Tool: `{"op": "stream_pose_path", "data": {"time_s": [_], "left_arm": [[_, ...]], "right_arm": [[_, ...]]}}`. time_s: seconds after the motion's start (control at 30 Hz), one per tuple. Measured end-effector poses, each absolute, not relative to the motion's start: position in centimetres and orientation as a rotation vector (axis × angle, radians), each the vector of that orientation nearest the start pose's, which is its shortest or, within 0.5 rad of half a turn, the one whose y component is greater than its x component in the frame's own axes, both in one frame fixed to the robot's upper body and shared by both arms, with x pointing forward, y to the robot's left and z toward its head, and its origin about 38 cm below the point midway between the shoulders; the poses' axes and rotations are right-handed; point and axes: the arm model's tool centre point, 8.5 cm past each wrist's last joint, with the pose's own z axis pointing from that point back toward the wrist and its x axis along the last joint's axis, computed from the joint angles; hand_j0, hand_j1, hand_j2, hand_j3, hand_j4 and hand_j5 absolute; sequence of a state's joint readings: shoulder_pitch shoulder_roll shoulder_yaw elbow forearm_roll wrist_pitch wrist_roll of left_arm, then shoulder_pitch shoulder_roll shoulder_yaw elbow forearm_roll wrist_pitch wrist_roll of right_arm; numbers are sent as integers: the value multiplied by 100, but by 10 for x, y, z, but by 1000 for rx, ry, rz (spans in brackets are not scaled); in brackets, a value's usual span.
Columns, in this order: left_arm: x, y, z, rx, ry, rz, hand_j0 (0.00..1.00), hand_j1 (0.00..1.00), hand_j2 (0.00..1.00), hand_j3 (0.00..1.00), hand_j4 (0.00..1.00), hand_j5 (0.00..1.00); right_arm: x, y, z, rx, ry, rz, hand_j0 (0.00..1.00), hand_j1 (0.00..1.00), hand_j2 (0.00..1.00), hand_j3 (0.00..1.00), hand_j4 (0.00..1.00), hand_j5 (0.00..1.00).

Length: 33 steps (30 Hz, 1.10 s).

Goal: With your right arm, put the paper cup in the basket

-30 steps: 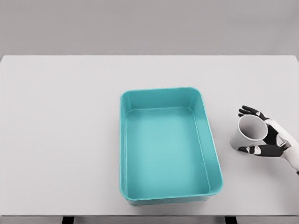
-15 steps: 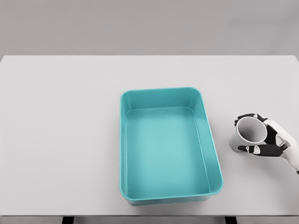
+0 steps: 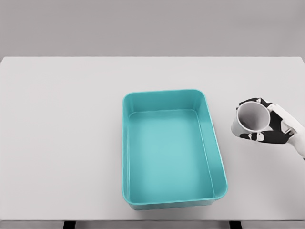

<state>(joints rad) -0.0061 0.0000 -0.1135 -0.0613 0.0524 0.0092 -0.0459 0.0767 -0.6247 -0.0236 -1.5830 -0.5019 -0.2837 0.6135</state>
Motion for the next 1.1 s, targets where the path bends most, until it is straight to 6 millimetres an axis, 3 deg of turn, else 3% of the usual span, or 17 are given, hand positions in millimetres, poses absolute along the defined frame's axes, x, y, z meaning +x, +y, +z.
{"op": "stream_pose_path", "data": {"time_s": [0.27,0.43,0.6,0.83,1.1], "left_arm": [[24,265,-263,37,-54,-65,100,100,100,100,100,100],[24,265,-263,37,-54,-65,100,100,100,100,100,100],[24,265,-263,37,-54,-65,100,100,100,100,100,100],[24,265,-263,37,-54,-65,100,100,100,100,100,100],[24,265,-263,37,-54,-65,100,100,100,100,100,100]], "right_arm": [[337,-358,169,246,-1748,850,56,56,56,56,56,56],[336,-353,175,236,-1764,882,56,56,56,56,56,56],[340,-343,193,225,-1813,936,56,56,56,56,56,56],[335,-332,199,214,-1862,1008,55,55,55,55,55,55],[346,-297,217,184,-1960,1241,55,55,55,55,55,55]]}}
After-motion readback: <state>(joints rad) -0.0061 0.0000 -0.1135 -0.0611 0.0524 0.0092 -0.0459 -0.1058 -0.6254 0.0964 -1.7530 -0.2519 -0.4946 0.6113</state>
